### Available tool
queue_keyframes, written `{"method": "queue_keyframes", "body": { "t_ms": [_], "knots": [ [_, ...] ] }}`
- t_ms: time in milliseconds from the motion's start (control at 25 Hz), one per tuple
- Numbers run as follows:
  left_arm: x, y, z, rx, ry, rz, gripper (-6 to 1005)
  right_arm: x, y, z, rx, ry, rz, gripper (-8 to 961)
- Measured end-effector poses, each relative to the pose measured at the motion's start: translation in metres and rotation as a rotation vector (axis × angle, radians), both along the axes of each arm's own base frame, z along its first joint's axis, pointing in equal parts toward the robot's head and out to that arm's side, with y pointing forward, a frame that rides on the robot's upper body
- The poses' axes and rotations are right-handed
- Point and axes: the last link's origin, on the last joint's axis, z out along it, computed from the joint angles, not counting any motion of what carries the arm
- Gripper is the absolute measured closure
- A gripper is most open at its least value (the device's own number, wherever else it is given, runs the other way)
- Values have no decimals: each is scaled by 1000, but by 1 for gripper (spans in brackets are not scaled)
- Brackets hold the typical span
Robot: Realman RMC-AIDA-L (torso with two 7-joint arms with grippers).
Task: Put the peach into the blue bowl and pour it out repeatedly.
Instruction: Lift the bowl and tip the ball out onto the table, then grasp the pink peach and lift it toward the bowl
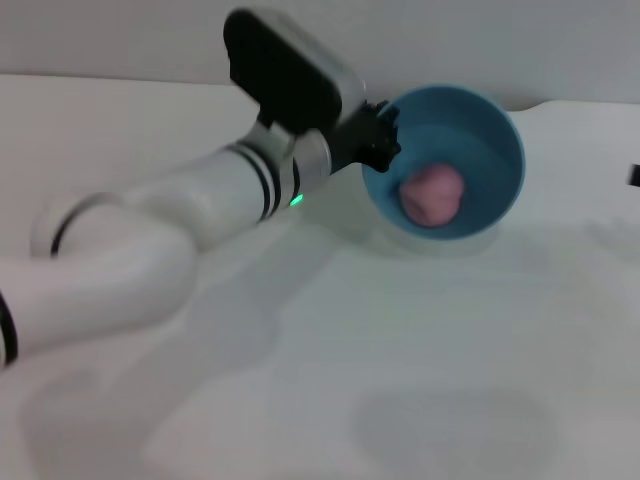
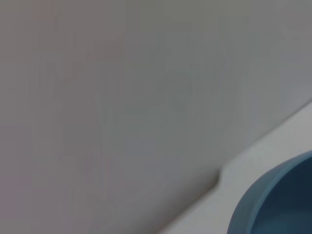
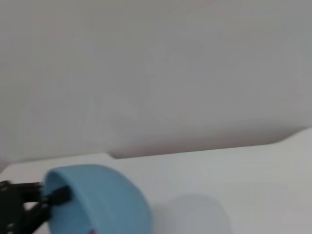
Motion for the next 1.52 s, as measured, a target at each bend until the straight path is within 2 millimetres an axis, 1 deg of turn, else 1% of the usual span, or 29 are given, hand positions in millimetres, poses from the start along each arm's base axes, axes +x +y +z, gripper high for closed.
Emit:
{"method": "queue_keyframes", "body": {
  "t_ms": [160,280,320,480,600,680,800,1040,1200,1360,1440,1520],
  "knots": [
    [-6,-13,-4,146,57,-212,1001,20,-16,13,49,44,-68,443],
    [-9,-26,-6,218,116,-364,1001,27,-24,18,73,96,-92,443],
    [-9,-28,-7,224,129,-390,1001,29,-26,20,82,110,-94,443],
    [-9,-39,-13,237,198,-510,1001,30,-31,23,93,119,-69,443],
    [-6,-53,-19,265,300,-663,1001,29,-32,23,88,101,-41,443],
    [-6,-66,-24,295,397,-787,1001,28,-31,22,86,100,-31,443],
    [-5,-74,-28,307,460,-862,1000,26,-29,20,84,105,-26,443],
    [-3,-74,-28,319,472,-879,1000,25,-29,19,79,110,-22,443],
    [-3,-72,-24,346,471,-867,999,26,-30,17,75,114,-26,443],
    [-2,-65,-19,368,430,-782,1000,27,-31,13,64,122,-31,443],
    [0,-58,-14,383,367,-695,1000,26,-31,9,50,129,-25,443],
    [3,-48,-5,400,266,-567,1000,23,-27,1,27,135,4,443]
  ]
}}
